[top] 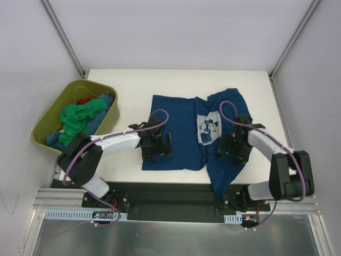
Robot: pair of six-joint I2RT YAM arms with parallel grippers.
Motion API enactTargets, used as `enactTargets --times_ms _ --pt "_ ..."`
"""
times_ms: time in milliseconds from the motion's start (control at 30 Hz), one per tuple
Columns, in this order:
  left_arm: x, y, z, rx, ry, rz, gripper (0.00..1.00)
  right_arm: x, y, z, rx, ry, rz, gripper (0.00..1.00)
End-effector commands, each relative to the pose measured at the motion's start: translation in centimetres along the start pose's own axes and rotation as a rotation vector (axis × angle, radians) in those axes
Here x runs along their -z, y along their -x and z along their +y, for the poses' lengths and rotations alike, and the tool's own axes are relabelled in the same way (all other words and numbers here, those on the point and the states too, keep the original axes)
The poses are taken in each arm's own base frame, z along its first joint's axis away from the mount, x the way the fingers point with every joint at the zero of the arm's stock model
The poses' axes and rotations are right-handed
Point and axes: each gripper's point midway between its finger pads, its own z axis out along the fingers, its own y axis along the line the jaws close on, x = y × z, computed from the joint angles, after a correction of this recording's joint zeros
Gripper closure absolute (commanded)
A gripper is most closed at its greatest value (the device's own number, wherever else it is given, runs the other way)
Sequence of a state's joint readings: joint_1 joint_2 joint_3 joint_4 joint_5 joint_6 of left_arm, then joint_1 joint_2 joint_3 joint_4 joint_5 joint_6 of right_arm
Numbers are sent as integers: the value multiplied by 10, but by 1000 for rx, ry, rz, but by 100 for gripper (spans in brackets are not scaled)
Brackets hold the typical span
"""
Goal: Fold and stack the t-shirts
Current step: Flatten out the tshirt
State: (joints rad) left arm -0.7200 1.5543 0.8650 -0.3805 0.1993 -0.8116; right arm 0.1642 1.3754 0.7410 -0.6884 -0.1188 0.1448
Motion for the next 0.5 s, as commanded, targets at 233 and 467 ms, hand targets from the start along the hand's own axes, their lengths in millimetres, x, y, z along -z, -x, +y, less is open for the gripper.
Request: enactTargets --times_ms 233,467 --pt "-30 73 15 89 29 0 1 -21 127 -19 -83 -112 -20 3" --pt "-7 119 -25 29 -114 -59 1 6 223 -10 -75 -48 -118 3"
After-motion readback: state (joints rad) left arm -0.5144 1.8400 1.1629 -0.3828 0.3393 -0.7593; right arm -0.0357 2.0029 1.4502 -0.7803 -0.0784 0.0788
